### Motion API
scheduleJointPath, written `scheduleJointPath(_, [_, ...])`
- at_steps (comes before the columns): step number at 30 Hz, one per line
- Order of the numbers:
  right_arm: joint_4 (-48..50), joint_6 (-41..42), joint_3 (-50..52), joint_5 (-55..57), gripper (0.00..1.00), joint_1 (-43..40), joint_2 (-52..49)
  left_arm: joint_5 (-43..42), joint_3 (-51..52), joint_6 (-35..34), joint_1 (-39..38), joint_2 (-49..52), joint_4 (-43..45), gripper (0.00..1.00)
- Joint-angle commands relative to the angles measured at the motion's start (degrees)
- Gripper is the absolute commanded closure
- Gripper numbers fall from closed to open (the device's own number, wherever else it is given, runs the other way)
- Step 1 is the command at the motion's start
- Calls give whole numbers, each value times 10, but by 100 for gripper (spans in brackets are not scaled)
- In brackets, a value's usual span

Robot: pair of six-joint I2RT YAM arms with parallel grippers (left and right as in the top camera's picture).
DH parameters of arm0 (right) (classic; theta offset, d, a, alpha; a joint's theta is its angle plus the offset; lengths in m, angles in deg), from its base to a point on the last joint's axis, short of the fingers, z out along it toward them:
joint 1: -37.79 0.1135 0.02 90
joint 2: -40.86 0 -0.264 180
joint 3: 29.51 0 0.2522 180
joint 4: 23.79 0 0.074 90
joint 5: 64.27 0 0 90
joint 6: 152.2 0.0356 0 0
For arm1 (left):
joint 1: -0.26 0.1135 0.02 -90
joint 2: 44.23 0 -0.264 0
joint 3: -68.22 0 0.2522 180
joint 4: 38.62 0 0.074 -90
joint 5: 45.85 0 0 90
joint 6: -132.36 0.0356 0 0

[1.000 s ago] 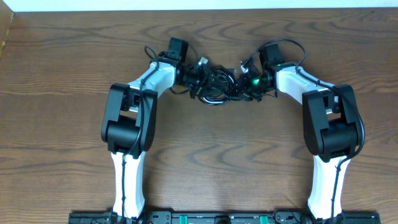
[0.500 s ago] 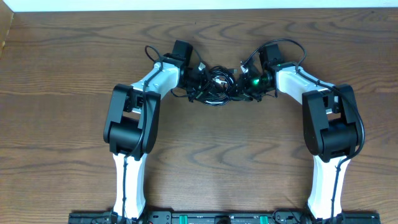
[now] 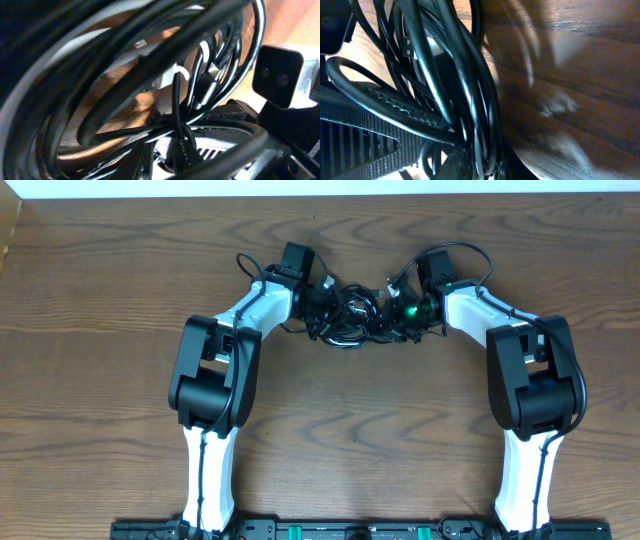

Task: Untangle cables

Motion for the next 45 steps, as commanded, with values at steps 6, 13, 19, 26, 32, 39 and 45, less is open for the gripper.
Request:
scheduleJointPath(6, [-4, -4, 6, 38, 88, 10, -8, -24, -7, 5, 1, -8, 7, 78])
scheduleJointPath(13, [-5, -4, 6, 47, 89, 12, -8, -27, -7, 13, 22, -8, 2, 65])
scheduleJointPath(19, [-5, -4, 6, 49, 89, 16, -8, -27, -7, 19, 22, -8, 3, 64])
scheduleJointPath(26, [-3, -4, 6, 54, 88, 22, -8, -21, -7, 45, 2, -8, 2, 65])
scheduleJointPath(32, [-3, -4, 6, 54, 88, 23, -8, 24, -7, 45, -12, -8, -19, 72])
scheduleJointPath(39, [-3, -4, 6, 54, 88, 23, -8, 23, -7, 45, -9, -8, -24, 90])
scheduleJointPath(45, [-3, -4, 6, 54, 88, 23, -8, 15, -7, 47, -5, -8, -23, 93])
